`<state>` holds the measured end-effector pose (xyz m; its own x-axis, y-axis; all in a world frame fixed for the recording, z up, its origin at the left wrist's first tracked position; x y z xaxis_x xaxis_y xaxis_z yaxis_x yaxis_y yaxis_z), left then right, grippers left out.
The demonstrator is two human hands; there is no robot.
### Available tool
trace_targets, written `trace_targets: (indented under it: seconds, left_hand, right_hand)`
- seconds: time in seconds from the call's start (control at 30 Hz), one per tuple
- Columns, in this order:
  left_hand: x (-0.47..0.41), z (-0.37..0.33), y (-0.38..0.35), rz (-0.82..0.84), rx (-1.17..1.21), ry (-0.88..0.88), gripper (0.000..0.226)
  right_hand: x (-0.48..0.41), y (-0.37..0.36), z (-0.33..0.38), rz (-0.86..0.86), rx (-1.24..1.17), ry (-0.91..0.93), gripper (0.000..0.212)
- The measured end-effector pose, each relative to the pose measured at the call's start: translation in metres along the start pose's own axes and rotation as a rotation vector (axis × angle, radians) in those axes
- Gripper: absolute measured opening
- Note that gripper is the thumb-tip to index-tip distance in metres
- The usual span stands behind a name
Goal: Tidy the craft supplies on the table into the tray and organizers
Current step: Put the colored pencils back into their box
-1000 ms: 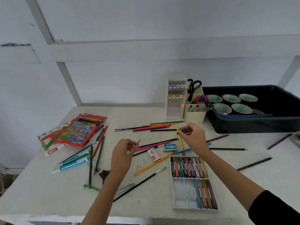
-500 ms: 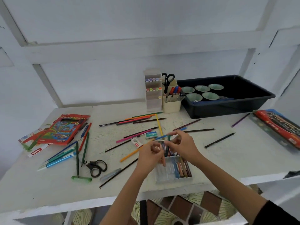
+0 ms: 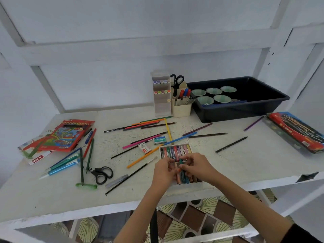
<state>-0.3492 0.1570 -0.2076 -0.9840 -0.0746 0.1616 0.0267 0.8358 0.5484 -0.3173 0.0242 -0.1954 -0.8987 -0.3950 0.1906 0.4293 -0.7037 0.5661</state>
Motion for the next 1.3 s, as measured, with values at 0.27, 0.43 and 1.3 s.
trace_targets:
  seconds: [0.27,0.43,1.3]
  left_hand:
    - [0.001,0.002,0.006,0.153,-0.193,-0.104,0.032]
    - [-0.001,0.001,0.008,0.119,-0.242,-0.113,0.034]
    - [0.035,0.044,0.090,-0.361,-0.060,-0.137,0.022]
  right_hand:
    - [0.008,0.008,0.014,0.275,0.286,0.086,0.054]
    - [0.007,0.001,0.012,0.147,0.513,0.163,0.053]
    - [-0.030,-0.042,0.060,0.112,0.338,0.248,0.023]
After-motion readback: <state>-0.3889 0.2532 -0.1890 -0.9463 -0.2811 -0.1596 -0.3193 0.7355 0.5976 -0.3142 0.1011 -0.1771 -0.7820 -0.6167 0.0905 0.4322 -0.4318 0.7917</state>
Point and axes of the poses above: each hand's wrist, its own x-axis away from the middle knuckle, its own y-axis out of the back of the hand, z = x × y, the point moved 1 cm from there along -x, towards the middle knuckle, and after that the axes turned 6 degrees about z, right-handed, at the moved point
